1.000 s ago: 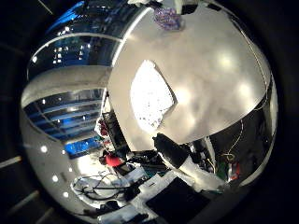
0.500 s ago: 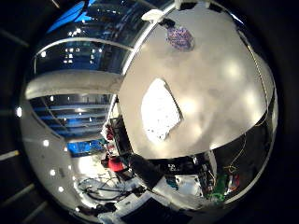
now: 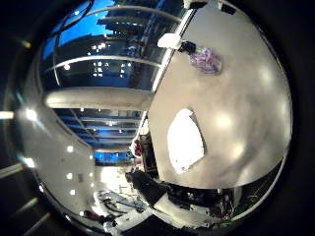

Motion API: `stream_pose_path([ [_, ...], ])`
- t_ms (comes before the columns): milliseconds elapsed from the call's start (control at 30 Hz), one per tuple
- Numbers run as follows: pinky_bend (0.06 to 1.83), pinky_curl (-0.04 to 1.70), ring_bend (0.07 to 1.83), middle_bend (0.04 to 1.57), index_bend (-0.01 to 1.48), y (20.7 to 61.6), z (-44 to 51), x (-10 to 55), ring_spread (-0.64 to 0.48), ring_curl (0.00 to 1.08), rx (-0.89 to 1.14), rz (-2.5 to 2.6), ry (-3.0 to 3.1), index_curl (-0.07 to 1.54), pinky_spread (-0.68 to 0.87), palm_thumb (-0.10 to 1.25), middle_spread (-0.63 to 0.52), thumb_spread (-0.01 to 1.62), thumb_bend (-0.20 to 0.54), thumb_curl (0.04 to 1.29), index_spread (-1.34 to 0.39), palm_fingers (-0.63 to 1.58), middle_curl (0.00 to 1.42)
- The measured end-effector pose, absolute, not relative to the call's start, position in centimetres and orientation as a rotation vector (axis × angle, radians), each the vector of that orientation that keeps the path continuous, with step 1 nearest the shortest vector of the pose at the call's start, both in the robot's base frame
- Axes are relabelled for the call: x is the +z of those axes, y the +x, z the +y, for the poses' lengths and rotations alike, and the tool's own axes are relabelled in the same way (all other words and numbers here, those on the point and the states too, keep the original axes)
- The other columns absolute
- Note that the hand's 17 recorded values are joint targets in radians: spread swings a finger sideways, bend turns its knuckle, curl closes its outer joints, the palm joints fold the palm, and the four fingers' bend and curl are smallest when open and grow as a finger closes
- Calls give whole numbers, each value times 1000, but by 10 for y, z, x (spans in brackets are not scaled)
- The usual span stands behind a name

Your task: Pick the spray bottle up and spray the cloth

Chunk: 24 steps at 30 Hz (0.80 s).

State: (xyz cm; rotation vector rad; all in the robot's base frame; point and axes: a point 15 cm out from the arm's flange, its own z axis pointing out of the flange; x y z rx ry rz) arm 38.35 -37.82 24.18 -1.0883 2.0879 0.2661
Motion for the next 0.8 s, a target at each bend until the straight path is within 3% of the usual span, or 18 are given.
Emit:
stream_pose_path([
  [333,471,321,337,209,144,438,-408,220,155,275,313,1947,-981,236,397,335,98,954,-27,282,-263,13,338],
  [800,478,314,348,208,146,496,-373,175,146,269,322,1917,-1050,243,403,350,91,957,-29,281,-250,32,339],
])
